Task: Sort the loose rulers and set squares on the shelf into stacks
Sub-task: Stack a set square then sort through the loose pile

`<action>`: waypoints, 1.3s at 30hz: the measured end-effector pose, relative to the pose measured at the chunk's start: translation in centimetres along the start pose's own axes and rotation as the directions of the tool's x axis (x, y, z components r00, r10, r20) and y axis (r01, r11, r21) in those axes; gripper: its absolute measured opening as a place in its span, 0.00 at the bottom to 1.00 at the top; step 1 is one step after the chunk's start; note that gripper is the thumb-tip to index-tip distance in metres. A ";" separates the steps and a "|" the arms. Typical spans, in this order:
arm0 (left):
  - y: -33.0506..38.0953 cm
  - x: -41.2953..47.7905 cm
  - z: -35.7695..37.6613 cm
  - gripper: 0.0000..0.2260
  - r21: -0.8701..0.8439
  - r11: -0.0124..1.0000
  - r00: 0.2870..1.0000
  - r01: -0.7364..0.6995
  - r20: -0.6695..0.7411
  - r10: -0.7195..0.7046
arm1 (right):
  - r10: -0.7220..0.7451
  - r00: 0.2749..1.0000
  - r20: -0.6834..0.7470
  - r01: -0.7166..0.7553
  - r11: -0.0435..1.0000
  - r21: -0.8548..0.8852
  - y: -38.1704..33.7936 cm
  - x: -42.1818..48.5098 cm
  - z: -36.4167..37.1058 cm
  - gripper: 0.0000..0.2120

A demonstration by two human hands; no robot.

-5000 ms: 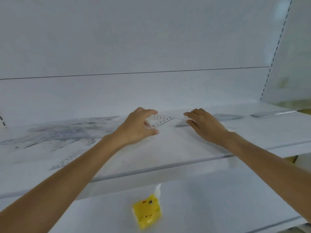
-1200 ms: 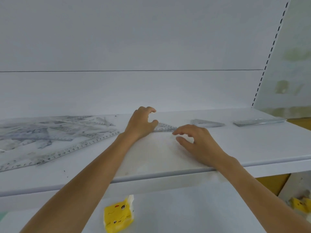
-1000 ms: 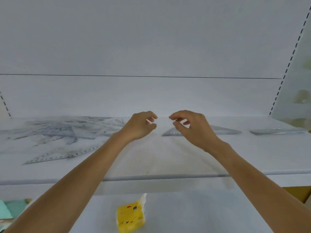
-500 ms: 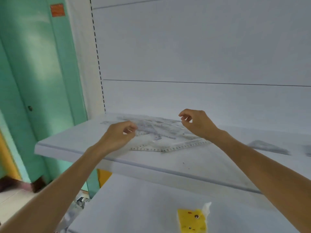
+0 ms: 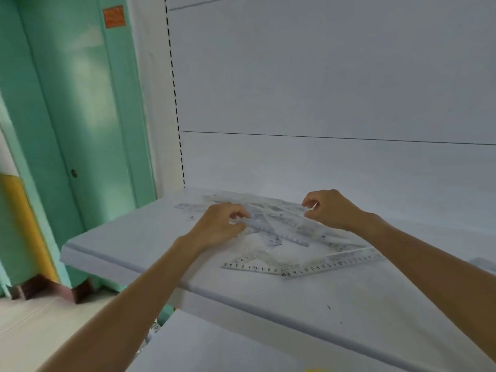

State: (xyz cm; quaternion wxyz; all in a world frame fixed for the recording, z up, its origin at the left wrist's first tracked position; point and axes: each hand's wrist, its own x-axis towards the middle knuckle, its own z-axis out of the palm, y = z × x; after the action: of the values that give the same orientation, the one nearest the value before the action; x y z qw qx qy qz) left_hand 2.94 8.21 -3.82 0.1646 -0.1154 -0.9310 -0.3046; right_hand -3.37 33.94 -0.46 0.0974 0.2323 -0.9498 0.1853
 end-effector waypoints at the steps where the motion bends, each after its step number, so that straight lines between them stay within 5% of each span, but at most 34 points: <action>1: 0.1 0.8 0.0 0.09 0.018 1.000 1.000 -0.002 0.021 0.002 | 0.000 1.000 0.012 0.000 1.000 -0.007 0.1 0.5 0.2 0.12; 13: -0.6 2.9 1.8 0.18 0.078 0.992 0.990 -0.099 0.105 0.091 | 0.046 0.984 0.169 -0.034 0.997 -0.074 0.6 4.1 2.5 0.20; 18: -0.8 3.0 2.0 0.16 0.157 0.978 0.979 -0.136 0.170 0.109 | -0.014 0.993 0.115 0.026 0.995 -0.100 -0.2 3.7 2.6 0.10; 30: 1.9 1.9 1.4 0.13 0.208 0.945 0.964 -0.252 0.139 0.226 | -0.090 0.965 -0.247 0.054 0.987 -0.148 -1.5 0.3 -0.3 0.09; 39: 3.6 0.4 2.3 0.13 0.373 0.890 0.964 -0.264 0.146 0.224 | 0.081 0.951 -0.299 -0.118 0.987 -0.108 0.5 -6.1 -2.7 0.13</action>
State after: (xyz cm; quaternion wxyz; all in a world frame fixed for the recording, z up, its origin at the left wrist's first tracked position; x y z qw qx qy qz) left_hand 3.18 12.43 -3.51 0.1749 -0.2114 -0.9579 -0.0844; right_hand 2.05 37.87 0.19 0.2420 0.1476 -0.9451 0.1628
